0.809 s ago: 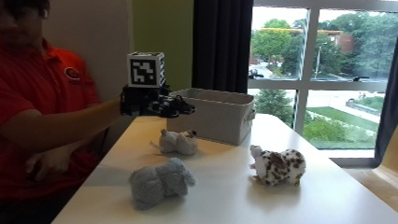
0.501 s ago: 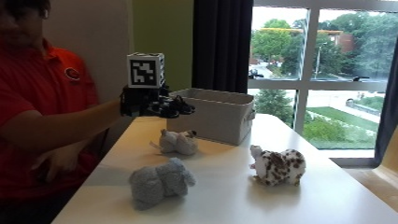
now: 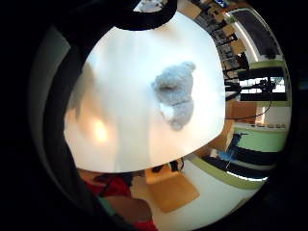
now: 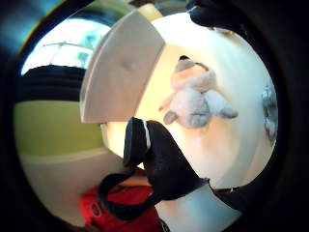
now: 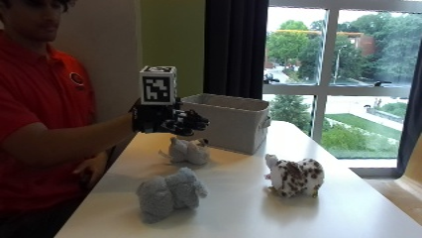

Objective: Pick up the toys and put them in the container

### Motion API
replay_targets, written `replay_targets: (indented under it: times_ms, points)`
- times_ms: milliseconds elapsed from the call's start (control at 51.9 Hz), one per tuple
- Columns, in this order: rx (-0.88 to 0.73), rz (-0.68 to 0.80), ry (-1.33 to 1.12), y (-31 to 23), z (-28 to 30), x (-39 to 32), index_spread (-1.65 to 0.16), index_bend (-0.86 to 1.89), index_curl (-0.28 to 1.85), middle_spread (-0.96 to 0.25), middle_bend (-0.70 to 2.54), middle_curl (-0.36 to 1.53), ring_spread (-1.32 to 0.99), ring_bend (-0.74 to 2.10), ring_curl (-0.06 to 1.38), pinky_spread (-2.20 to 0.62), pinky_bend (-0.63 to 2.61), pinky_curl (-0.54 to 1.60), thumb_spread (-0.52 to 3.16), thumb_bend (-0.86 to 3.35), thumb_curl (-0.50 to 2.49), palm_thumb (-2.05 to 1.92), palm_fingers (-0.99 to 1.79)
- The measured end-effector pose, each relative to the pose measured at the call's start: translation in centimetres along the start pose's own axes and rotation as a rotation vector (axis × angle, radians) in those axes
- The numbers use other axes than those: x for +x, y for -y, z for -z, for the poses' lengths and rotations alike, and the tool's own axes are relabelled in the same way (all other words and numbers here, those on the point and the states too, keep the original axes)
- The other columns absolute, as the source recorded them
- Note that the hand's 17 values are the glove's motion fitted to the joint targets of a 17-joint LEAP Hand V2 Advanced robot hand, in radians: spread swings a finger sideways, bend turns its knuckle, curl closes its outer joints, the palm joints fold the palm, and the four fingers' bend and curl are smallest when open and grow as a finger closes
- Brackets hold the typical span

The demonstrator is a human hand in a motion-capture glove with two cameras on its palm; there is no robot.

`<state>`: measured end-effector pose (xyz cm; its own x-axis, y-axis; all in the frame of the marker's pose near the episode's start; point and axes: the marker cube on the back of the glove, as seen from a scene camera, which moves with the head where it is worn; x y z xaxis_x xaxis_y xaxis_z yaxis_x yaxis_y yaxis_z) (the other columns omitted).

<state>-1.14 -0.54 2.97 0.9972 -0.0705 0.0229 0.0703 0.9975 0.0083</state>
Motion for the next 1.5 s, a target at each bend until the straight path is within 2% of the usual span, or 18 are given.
replay_targets:
  times_ms: [193, 424, 539, 713, 867, 1040, 1117, 1194, 1329, 1502]
  points:
    - [-0.004, 0.015, 0.008, 1.1, -2.4, -1.3, -0.36, 0.23, 0.31, -0.11, 0.19, 0.29, -0.10, 0.18, 0.12, 0.04, 0.55, 0.30, 1.17, -0.06, 0.15, -0.08, -0.01]
    - [-0.062, 0.101, -0.002, 2.3, -6.0, -4.4, -0.38, 0.22, 0.34, -0.10, 0.15, 0.28, -0.10, 0.19, 0.15, 0.05, 0.62, 0.33, 1.15, -0.05, 0.17, -0.07, -0.03]
    - [-0.040, 0.077, -0.061, 3.1, -6.8, -4.9, -0.39, 0.23, 0.35, -0.10, 0.14, 0.27, -0.10, 0.17, 0.15, 0.05, 0.66, 0.34, 1.14, -0.06, 0.17, -0.07, -0.04]
    - [-0.133, 0.039, -0.076, 3.9, -8.1, -4.2, -0.41, 0.25, 0.37, -0.09, 0.13, 0.25, -0.08, 0.17, 0.16, 0.07, 0.82, 0.38, 1.12, -0.05, 0.19, -0.05, -0.02]
    - [-0.188, 0.097, -0.126, 3.8, -9.7, -4.5, -0.42, 0.21, 0.37, -0.08, 0.12, 0.23, -0.06, 0.19, 0.17, 0.06, 0.97, 0.41, 1.13, -0.02, 0.22, -0.01, -0.04]
    - [-0.145, 0.144, -0.183, 4.1, -9.9, -4.3, -0.46, 0.21, 0.37, -0.09, 0.08, 0.18, -0.11, 0.46, 0.23, -0.06, 1.05, 0.41, 1.16, 0.00, 0.26, 0.06, 0.16]
    - [-0.112, 0.113, -0.236, 4.5, -9.9, -3.5, -0.48, 0.29, 0.39, -0.12, 0.10, 0.16, -0.16, 0.59, 0.27, -0.16, 1.04, 0.40, 1.21, 0.03, 0.28, 0.13, 0.34]
    - [-0.084, 0.140, -0.180, 4.8, -9.7, -4.8, -0.47, 0.30, 0.40, -0.17, 0.13, 0.16, -0.23, 0.69, 0.29, -0.27, 1.07, 0.39, 1.26, 0.07, 0.32, 0.22, 0.57]
    - [-0.001, 0.160, -0.274, 5.3, -9.4, -5.2, -0.46, 0.22, 0.42, -0.27, 0.26, 0.20, -0.34, 0.75, 0.32, -0.40, 1.11, 0.39, 1.28, 0.15, 0.39, 0.41, 0.86]
    - [0.064, 0.126, -0.288, 6.3, -9.3, -5.8, -0.46, 0.23, 0.47, -0.37, 0.38, 0.28, -0.44, 0.78, 0.36, -0.46, 0.99, 0.37, 1.03, 0.15, 0.51, 0.56, 1.07]
